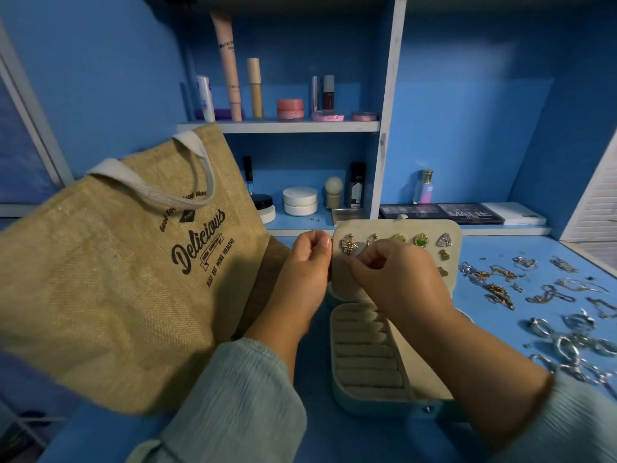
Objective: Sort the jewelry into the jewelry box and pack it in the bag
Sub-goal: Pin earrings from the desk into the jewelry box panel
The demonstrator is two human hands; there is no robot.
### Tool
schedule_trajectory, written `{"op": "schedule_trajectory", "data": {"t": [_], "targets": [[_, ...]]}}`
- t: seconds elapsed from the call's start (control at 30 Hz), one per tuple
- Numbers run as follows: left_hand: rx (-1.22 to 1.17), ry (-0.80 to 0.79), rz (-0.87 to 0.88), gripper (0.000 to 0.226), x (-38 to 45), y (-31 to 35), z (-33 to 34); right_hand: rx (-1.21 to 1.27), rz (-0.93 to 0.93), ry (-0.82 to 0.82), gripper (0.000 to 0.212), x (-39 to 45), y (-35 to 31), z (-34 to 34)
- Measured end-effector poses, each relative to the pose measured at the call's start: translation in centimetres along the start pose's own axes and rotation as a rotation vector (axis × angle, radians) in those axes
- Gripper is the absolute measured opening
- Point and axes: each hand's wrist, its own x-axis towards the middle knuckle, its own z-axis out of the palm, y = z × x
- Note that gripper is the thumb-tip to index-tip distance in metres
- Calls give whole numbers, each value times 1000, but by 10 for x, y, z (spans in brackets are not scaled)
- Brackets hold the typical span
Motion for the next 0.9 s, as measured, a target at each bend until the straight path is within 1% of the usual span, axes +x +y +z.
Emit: {"op": "schedule_trajectory", "data": {"t": [0.13, 0.53, 0.77, 0.9], "targets": [[32, 4, 34, 13, -3, 4, 1, 5, 2, 8, 26, -1, 1, 1], [11, 18, 55, 12, -5, 5, 2, 25, 8, 65, 25, -1, 5, 6], [40, 31, 141, 13, -7, 6, 3, 6, -9, 81, 22, -2, 6, 8], [36, 51, 155, 13, -8, 7, 5, -7, -9, 91, 22, -3, 6, 8]]}}
